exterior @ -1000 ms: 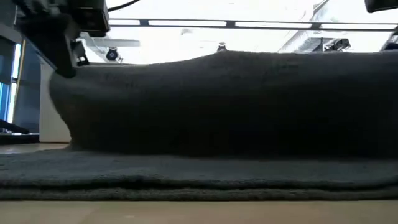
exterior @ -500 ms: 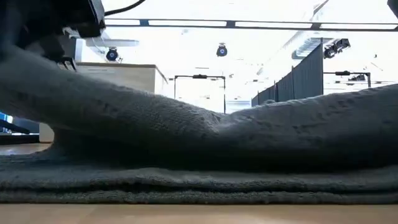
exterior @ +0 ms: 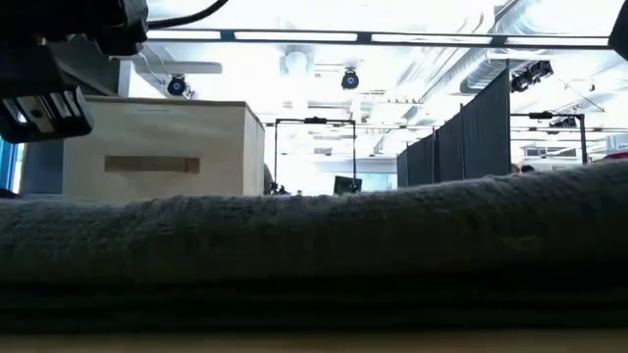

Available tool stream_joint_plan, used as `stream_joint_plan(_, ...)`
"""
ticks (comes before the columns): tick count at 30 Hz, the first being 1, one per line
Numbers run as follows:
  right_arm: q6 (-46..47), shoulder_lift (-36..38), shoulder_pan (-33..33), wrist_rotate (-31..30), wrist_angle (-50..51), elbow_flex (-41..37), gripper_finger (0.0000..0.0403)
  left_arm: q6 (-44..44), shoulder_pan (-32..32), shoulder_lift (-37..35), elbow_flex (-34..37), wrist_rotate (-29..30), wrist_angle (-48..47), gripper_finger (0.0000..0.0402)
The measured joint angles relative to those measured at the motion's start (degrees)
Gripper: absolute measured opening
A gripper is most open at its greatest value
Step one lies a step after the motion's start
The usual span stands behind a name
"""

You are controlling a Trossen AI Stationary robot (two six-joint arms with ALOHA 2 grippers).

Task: Fold towel
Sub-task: Fold the gray towel

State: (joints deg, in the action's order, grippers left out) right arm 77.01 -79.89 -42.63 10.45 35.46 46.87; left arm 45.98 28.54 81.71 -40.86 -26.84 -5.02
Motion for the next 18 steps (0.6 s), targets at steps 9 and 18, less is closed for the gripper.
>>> stream_joint_plan(9,30.34,4.12,-0.43,-8.23,5.36,0.0,0.0144,-3.48,0.03,-0.07,0.09,13.94,-11.46,0.0137)
stream_joint_plan(18,23.59,-2.47,4.75,-9.93,1.13,-2.84,0.0046,-14.12,-1.24,3.14,1.24,15.26,-10.14,0.0055)
